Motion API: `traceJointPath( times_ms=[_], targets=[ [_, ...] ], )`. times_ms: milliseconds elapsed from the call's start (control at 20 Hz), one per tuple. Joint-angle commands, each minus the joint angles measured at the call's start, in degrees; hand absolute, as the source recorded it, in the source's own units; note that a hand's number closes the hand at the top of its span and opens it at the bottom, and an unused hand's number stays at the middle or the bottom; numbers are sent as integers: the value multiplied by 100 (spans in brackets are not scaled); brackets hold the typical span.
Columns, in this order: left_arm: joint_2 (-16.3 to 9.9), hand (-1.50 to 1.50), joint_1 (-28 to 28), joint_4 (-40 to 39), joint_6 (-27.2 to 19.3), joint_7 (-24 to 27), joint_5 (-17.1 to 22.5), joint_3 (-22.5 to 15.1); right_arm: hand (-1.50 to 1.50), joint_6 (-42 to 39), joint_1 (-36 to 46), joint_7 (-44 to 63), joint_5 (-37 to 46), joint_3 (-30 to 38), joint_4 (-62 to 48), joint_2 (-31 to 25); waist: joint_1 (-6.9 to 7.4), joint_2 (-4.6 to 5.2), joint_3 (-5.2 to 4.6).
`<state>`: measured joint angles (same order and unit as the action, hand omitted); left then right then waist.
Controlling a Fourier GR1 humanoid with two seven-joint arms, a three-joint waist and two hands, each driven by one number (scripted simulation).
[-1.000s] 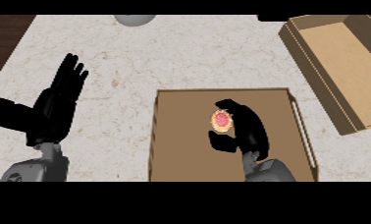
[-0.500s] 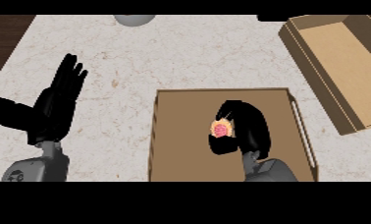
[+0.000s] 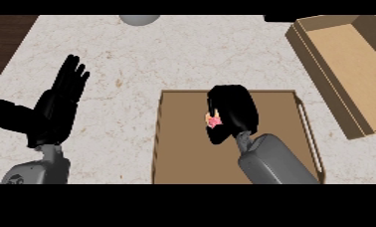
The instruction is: Pick the cupcake from the tray and place it in the cardboard box
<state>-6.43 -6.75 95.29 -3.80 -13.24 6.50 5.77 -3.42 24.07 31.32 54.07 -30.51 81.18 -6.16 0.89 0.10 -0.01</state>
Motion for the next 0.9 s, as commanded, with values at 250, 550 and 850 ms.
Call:
traceJointPath(
  times_ms=[250,550,850],
  targets=[
    [64,0,271,274,11,-44,9,-56,150,-973,532,-179,395,-142,1166,-142,-80,-30,0],
    [13,0,-62,9,-91,-170,-49,8,150,-648,1103,524,226,1105,1701,172,-93,-24,1],
    [-34,0,48,-247,141,254,24,75,150,-356,1323,947,713,1885,1913,-153,-106,-6,-2]
  ],
)
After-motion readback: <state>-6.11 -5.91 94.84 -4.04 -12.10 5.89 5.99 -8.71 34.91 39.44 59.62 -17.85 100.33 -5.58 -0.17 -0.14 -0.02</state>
